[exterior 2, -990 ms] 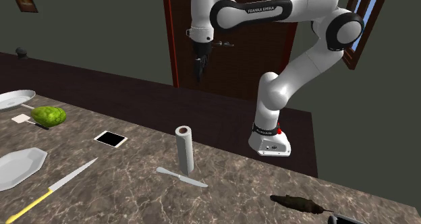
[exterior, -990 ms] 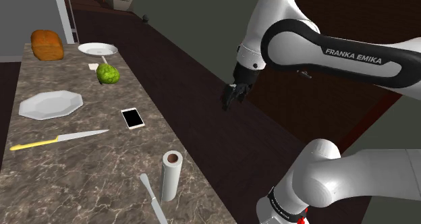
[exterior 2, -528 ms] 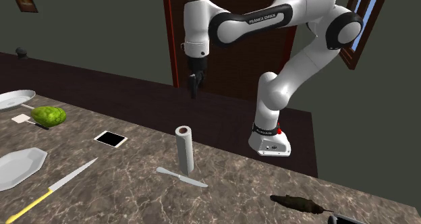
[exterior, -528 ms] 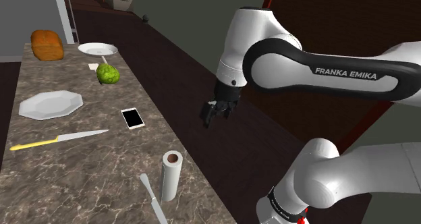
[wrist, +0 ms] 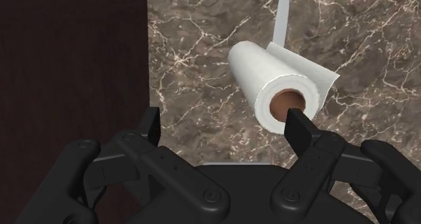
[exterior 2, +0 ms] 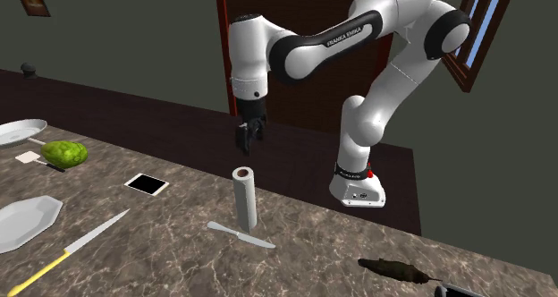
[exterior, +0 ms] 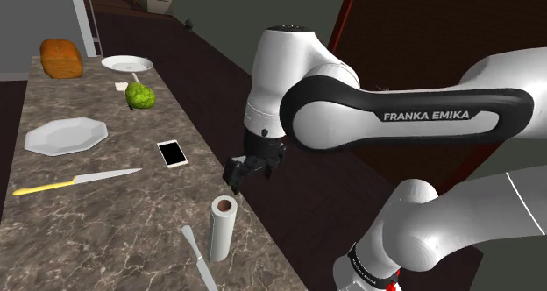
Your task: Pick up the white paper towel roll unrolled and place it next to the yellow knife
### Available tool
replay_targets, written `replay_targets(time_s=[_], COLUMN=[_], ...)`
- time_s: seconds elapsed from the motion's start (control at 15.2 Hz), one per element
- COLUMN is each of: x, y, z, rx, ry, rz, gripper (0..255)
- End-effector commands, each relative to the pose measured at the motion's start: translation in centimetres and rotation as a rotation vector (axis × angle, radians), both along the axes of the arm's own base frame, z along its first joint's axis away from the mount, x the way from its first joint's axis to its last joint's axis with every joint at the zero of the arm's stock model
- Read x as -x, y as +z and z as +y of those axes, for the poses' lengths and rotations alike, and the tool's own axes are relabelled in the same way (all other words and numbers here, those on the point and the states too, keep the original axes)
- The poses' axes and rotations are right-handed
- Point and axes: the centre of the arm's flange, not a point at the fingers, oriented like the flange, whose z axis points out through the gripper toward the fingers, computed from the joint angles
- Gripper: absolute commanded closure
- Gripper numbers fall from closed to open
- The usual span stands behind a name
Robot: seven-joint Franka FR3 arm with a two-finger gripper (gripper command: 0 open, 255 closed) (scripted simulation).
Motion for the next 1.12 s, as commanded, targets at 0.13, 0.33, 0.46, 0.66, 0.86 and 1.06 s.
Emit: replay_targets(time_s=[0.13, 0.33, 0.46, 0.66, 0.86, 1.06], x=[0.0, -0.1, -0.1, -0.1, 0.0, 0.0], y=[-2.1, -3.1, -4.2, -5.8, -6.6, -6.6], z=[5.2, 6.7, 6.8, 6.8, 6.8, 6.8], rx=[-0.012, -0.015, -0.015, -0.015, -0.015, -0.015], ry=[-0.034, -0.044, -0.044, -0.044, -0.044, -0.044], rz=[0.016, 0.021, 0.021, 0.021, 0.021, 0.021], gripper=[0, 0, 0, 0, 0, 0])
